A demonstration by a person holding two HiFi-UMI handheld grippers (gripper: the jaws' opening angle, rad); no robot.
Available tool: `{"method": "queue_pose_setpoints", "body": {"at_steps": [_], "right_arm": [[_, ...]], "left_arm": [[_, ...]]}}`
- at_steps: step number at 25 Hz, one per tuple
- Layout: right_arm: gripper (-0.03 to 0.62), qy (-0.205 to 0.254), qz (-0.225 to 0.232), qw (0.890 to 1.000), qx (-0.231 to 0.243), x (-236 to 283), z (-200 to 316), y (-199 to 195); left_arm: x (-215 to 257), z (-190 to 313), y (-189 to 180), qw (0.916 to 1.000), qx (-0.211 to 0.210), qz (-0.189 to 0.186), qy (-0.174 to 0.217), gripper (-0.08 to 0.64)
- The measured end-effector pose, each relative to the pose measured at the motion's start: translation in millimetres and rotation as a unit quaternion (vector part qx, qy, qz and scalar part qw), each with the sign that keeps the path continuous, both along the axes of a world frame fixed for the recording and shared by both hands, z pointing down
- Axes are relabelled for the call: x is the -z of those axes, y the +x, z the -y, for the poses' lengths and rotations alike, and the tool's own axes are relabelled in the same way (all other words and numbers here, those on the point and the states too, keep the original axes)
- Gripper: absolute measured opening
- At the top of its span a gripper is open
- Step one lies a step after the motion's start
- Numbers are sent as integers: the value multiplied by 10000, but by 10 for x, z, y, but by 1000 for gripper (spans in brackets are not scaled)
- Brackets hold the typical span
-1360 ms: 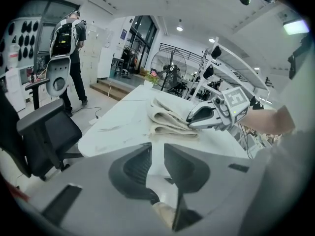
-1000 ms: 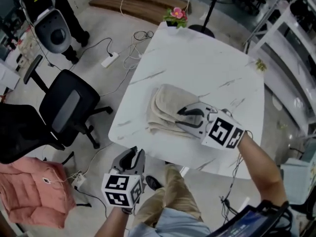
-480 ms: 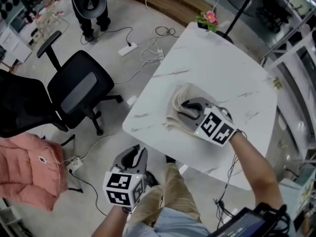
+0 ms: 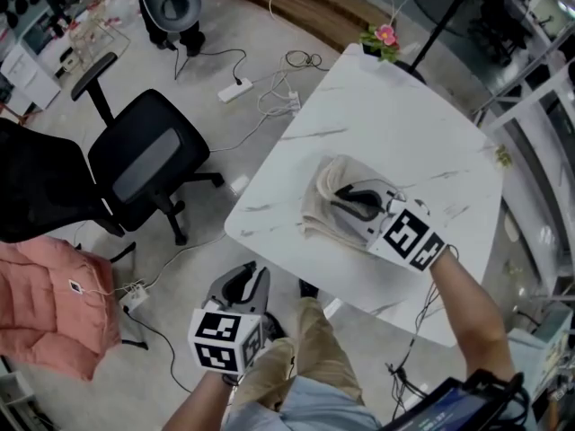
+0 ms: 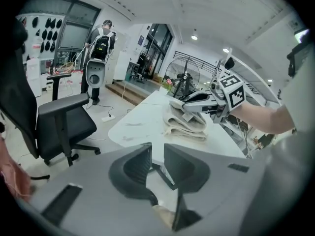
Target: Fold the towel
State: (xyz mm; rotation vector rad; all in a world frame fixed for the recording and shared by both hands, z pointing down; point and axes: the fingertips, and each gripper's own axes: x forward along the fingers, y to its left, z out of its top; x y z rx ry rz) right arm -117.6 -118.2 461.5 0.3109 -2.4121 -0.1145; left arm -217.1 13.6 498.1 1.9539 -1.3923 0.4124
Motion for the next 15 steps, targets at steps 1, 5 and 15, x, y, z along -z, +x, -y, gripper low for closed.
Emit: {"method": "queue_pose_setpoints", "body": {"at_steps": [1,5,15], "right_arm": [[60,83,54,9999,73,66,-50,-19],[63,489,-142,9975,492,32,-255,-117],[189,179,-278,9951,937,-332,-479,-104]], "left_arm": [[6,-1,15,10000,-18,1,5,80],[33,22,98,9999,-104,-15,31,80],[53,350,295,9991,-374,-3,182,77]]}}
